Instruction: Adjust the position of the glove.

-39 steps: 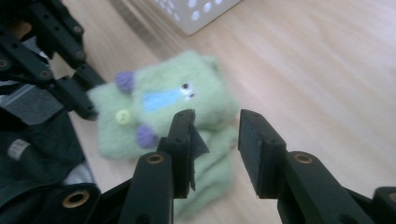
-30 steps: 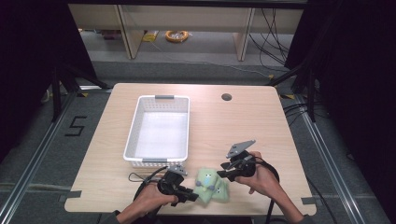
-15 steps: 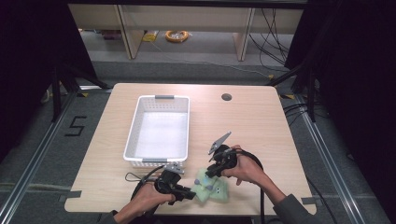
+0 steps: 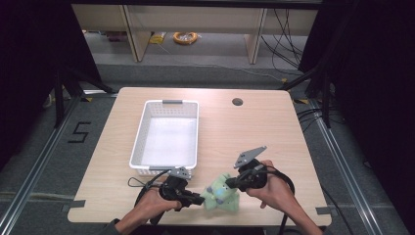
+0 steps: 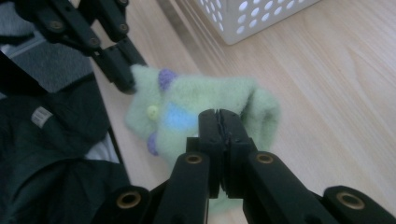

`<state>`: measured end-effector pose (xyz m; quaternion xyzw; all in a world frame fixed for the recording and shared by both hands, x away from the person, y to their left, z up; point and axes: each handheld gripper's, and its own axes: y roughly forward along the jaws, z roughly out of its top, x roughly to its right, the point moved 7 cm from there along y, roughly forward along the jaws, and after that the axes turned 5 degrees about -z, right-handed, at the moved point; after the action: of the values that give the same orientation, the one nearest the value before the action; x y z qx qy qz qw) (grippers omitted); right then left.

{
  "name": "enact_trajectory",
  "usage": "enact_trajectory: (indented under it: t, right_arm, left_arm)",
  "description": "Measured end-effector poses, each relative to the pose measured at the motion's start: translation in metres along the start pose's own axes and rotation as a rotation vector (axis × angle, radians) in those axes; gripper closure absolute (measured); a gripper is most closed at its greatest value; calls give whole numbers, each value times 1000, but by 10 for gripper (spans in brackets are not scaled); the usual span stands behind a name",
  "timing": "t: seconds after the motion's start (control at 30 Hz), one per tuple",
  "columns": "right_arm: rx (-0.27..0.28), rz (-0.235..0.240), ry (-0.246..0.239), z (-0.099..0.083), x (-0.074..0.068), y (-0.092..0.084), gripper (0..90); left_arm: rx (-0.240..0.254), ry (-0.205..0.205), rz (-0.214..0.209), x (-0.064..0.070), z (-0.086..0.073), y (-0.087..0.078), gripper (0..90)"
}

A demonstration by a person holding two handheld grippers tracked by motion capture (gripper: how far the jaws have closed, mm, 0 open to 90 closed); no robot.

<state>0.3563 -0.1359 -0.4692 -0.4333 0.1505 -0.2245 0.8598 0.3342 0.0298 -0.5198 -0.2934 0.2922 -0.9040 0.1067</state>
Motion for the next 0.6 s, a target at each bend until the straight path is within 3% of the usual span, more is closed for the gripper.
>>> enact_trajectory:
  t: [0.03, 0.1, 0.27, 0.4, 0.5, 0.6]
  right_arm:
    - [12, -3, 38, -5, -4, -6, 895]
    - [23, -20, 67, -13, -8, -10, 894]
    - [78, -17, 133, -31, -16, -4, 894]
    - [69, -23, 164, -43, -18, 6, 893]
    - [84, -29, 169, -46, -18, 11, 892]
    - [62, -20, 180, -52, -18, 20, 885]
  left_arm:
    - [-1, 17, 3, 0, 5, -2, 840]
    - [-13, 21, 0, -1, 10, -1, 841]
    - [-76, 21, 6, -7, 13, 5, 844]
    - [-103, 34, 42, -14, 16, 12, 841]
    - [-102, 25, 65, -19, 19, 16, 839]
    - [-91, 14, 90, -24, 20, 19, 816]
